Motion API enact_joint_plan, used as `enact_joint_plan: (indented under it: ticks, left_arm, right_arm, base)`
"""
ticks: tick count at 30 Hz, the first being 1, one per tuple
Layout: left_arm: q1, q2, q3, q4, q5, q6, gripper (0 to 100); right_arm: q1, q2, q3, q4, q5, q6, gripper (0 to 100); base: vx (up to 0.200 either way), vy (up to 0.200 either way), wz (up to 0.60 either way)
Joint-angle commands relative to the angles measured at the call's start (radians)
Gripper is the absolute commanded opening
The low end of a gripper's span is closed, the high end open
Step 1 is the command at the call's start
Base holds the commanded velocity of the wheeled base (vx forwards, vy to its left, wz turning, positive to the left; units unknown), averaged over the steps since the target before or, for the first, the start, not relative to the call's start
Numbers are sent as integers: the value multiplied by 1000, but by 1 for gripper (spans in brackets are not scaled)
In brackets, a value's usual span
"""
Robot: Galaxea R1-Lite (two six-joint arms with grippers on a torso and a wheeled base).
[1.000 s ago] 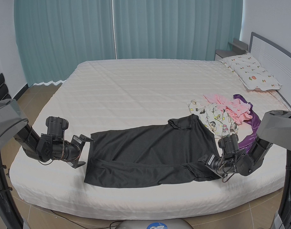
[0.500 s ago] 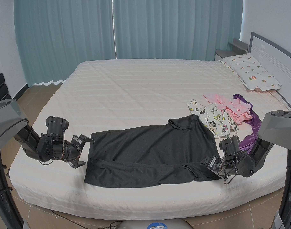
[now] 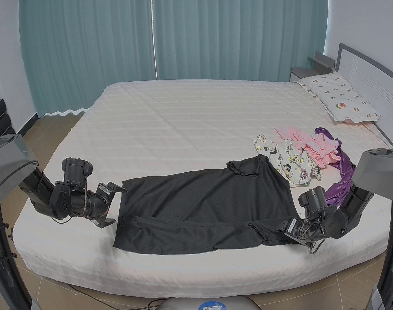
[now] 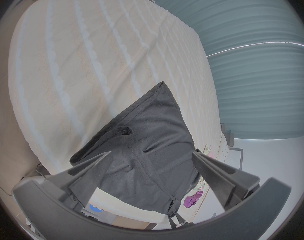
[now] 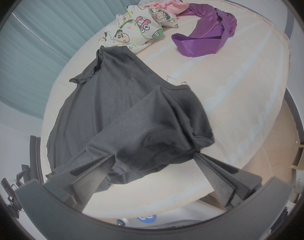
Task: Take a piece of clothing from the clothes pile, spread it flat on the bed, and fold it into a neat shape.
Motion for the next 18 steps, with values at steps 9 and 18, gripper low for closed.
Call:
enact_joint_plan:
  ticks: [9,18]
  left_arm:
    - [0,0,0,0,0,0,100]
    - [0,0,0,0,0,0,100]
  right_arm:
    - [-3,-127,4,-101,93,84,100]
    - [-12,-37,-19,-164,95,97,100]
  base:
    - [0,0,0]
    - [0,0,0]
